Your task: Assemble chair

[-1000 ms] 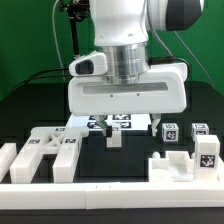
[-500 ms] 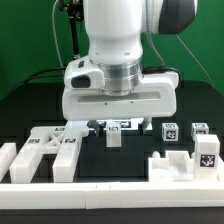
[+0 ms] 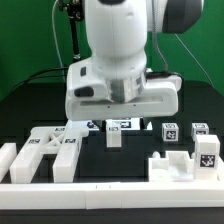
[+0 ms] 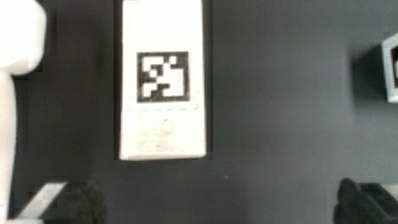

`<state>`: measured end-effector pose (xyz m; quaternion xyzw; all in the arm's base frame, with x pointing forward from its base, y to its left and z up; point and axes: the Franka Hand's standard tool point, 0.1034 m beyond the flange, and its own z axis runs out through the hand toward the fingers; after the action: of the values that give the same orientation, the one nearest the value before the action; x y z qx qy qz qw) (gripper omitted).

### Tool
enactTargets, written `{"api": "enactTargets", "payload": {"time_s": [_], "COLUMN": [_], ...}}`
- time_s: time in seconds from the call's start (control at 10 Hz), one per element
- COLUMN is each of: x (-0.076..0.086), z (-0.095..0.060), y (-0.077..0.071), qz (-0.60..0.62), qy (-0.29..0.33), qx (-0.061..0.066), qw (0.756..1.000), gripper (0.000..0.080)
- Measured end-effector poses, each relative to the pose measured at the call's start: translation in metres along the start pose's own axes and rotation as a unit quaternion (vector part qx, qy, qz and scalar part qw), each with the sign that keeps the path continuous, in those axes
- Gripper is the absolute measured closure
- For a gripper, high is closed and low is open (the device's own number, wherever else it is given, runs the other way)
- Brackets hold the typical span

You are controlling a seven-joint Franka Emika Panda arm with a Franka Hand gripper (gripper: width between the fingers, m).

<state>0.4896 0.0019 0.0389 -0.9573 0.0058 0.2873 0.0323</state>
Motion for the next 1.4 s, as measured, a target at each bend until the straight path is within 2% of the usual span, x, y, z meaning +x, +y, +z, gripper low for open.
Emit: {"api": "enactTargets", "payload": {"time_s": [0.1, 0.2, 0.3, 0.4, 0.8, 1.0, 1.2, 1.4], "x": [-0.004, -0.009, -0.008, -0.002, -0.002, -0.009, -0.016, -0.015], "z": [0.005, 0.012, 0.012, 0.011, 0.014, 0.031, 0.047, 0.045], "y": [0.002, 0.008, 0.01, 0.01, 0.011, 0.014, 0.014, 0.015], "qz": [-0.002, -0.005, -0.008, -0.003, -0.003, 0.006, 0.008, 0.008], "qy": [-0.036, -0.092, -0.137, -0.146, -0.147, -0.171, -0.169, -0.167], "qx": [-0.003, -0.016, -0.029, -0.032, -0.032, -0.034, -0.035, -0.034], "qw": [0.999, 0.996, 0.99, 0.989, 0.989, 0.985, 0.985, 0.985], "gripper": [0.0151, 0.0151, 0.0151, 0.0151, 0.0151, 0.0151, 0.0151, 0.0151]}}
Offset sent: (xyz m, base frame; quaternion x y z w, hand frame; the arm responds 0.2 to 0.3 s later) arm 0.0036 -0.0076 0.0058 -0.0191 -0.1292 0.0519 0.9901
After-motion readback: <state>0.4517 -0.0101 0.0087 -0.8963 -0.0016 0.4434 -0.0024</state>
